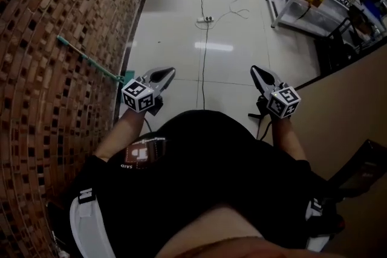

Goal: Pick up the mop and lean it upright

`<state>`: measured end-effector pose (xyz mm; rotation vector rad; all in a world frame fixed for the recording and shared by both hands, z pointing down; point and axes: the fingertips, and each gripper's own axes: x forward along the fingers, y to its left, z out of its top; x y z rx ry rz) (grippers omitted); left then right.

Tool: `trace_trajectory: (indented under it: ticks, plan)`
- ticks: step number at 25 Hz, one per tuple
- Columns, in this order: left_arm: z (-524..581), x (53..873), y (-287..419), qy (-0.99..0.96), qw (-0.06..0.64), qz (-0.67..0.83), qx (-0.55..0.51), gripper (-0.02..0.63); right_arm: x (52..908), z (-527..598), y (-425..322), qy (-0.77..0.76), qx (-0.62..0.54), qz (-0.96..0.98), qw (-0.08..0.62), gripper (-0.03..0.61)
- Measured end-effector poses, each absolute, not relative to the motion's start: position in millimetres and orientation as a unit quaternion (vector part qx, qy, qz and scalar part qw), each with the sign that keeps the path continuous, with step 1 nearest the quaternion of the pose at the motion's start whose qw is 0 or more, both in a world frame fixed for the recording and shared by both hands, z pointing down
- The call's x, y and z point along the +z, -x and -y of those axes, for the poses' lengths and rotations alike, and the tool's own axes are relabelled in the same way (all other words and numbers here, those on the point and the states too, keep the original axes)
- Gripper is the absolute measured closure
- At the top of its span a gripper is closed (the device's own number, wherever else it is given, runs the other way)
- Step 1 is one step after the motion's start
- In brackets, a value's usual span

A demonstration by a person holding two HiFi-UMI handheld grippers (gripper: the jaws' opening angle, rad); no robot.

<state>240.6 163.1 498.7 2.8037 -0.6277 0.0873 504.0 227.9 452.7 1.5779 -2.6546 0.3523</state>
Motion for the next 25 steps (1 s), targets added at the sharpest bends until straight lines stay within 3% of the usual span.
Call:
trace_trajectory:
  ticks: [8, 25]
  plan:
    - [-96, 514, -227, -0.966, 0.147, 0.212, 0.037, 0.612, 465, -167, -483, -0.505, 0.125, 0.854, 0.029, 0.565]
    - [4, 499, -344, -0.934, 0.148, 0.325, 0.025, 0.612, 475, 0, -605, -0.388, 0.134, 0.911, 0.048, 0.565]
